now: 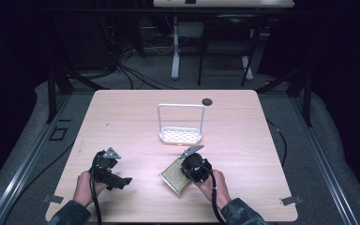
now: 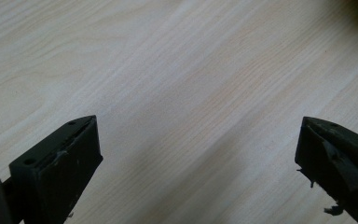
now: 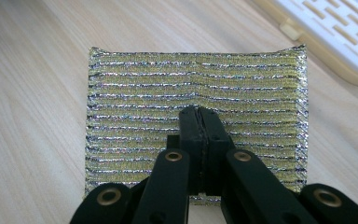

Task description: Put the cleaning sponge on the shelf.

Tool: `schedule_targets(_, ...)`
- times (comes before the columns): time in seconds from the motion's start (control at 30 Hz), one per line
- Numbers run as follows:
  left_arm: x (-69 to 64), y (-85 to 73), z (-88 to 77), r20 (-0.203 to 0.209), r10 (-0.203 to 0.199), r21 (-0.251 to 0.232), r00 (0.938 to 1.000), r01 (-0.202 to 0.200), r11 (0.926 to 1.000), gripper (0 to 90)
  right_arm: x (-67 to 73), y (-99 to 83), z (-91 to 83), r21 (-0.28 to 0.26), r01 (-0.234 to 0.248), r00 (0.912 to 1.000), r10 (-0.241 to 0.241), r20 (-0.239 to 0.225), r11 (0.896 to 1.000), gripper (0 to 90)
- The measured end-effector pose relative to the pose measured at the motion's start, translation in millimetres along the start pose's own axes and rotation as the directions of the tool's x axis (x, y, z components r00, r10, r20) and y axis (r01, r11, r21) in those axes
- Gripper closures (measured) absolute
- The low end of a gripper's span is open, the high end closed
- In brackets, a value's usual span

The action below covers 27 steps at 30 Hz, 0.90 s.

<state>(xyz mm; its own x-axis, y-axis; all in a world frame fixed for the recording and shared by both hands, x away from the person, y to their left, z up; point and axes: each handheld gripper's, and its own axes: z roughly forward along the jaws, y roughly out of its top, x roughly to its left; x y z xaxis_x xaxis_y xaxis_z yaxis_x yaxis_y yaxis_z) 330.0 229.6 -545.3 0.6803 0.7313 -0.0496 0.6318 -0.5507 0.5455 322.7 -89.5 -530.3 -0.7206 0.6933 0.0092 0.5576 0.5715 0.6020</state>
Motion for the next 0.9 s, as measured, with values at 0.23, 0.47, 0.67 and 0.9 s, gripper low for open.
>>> schedule_targets(0.23, 0.2, -0.3, -0.3, -0.002, -0.001, 0.000, 1.0000, 0.001, 1.0000, 0.2, -2.6, 1.8, -5.1, -0.016, -0.017, 0.9998, 0.017, 0.008, 1.000, 90.0)
schedule_targets(0.47, 1.0, -0.7, -0.7, 0.001, -0.001, -0.001, 1.0000, 0.001, 1.0000, 0.2, -6.4, 4.2, -7.9, -0.030, -0.031, 0.9993, 0.032, 0.020, 0.999, 90.0)
schedule_targets(0.67, 0.5, -0.4, 0.1, -0.002, -0.002, 0.002, 1.0000, 0.002, 1.0000, 0.2, -11.6, 5.9, -10.9, -0.047, -0.055, 0.9980, 0.057, 0.027, 0.997, 90.0)
schedule_targets(0.9, 1.0, -0.6, 0.0, -0.008, -0.002, 0.006, 1.0000, 0.002, 1.0000, 0.2, -19.2, 8.5, -14.1, -0.072, -0.099, 0.9942, 0.101, 0.035, 0.993, 90.0)
